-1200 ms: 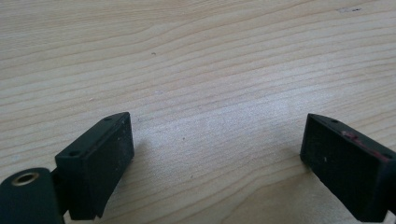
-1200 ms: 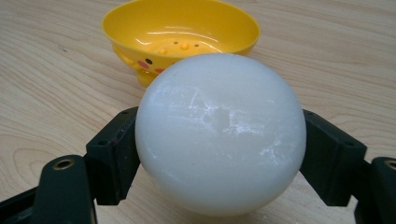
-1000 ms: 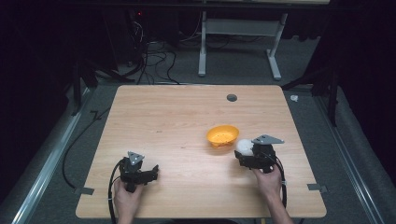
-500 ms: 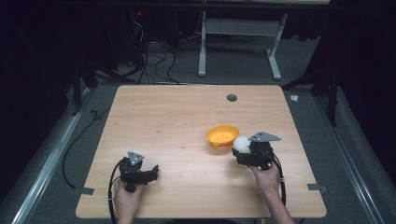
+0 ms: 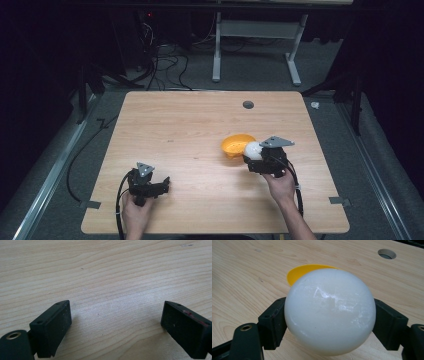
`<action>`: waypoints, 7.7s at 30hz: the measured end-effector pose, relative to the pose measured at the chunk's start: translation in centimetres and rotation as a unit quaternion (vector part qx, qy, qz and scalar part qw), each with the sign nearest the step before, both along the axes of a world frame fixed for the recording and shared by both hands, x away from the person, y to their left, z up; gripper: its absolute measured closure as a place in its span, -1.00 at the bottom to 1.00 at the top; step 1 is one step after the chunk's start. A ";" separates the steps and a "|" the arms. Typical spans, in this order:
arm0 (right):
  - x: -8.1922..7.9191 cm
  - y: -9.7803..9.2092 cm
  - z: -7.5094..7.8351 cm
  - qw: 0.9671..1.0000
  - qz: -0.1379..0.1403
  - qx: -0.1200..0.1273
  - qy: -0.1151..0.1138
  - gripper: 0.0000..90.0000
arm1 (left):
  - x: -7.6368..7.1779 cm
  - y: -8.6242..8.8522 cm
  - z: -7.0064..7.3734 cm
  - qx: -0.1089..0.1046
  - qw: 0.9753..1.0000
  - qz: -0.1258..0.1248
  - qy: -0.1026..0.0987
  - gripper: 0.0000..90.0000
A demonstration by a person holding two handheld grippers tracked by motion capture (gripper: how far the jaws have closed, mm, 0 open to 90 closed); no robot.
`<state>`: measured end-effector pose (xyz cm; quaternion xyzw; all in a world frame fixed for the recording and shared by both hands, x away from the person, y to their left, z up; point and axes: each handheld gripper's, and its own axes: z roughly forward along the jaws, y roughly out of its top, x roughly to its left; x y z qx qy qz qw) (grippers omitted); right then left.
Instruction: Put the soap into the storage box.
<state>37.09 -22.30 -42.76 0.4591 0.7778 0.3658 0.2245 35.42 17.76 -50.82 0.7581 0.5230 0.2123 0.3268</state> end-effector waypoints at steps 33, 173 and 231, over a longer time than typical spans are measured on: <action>4.9 3.9 0.2 0.999 0.027 -0.014 0.020 -0.48 | 0.0 0.0 0.0 0.000 1.000 -0.001 0.000 -0.78; 1.1 -2.6 2.4 0.998 -0.037 0.043 -0.023 -0.39 | 0.0 0.0 0.0 0.000 1.000 -0.001 0.000 -0.78; -2.8 -7.2 0.5 0.993 -0.090 0.069 -0.015 -0.39 | 0.0 0.0 0.0 0.000 1.000 -0.001 0.000 -0.78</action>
